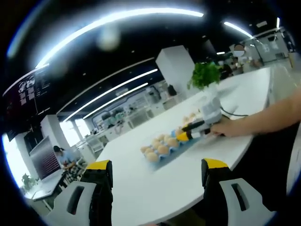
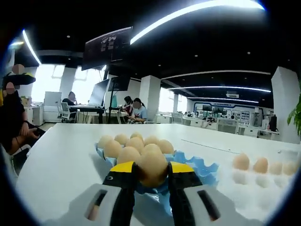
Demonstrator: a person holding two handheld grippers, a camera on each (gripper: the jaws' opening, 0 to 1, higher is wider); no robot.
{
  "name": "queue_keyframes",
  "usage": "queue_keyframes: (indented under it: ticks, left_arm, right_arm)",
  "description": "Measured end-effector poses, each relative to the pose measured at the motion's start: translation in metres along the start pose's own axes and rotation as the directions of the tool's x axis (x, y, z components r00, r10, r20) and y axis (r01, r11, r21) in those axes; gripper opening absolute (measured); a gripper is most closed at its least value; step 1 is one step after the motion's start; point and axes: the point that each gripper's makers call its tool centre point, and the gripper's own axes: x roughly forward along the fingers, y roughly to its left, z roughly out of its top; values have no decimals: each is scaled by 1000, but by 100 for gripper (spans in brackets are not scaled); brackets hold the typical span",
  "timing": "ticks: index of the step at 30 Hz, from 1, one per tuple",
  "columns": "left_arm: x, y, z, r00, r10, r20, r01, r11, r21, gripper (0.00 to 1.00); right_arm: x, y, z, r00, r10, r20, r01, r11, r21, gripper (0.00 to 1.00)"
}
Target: Pick up the eggs on the table and place them into the egg tray on the table
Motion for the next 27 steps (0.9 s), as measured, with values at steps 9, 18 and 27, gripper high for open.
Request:
queue_keyframes:
  ticks: [9, 18, 27]
  left_arm:
    - [-1, -2, 0, 1000, -3, -2, 3, 1000, 2, 79]
    - [1, -5, 0, 1000, -11, -3, 11, 1000, 4, 79]
    - [1, -4, 0, 1000, -12, -5, 12, 1000, 5, 79]
  right_arm:
    - [-1, -2, -1, 1000, -14, -8, 14, 1000, -7, 28]
    - [-5, -3, -1, 999, -31, -14, 31, 1000, -4, 28]
    - [-7, -1, -1, 999, -30, -17, 30, 1000, -4, 28]
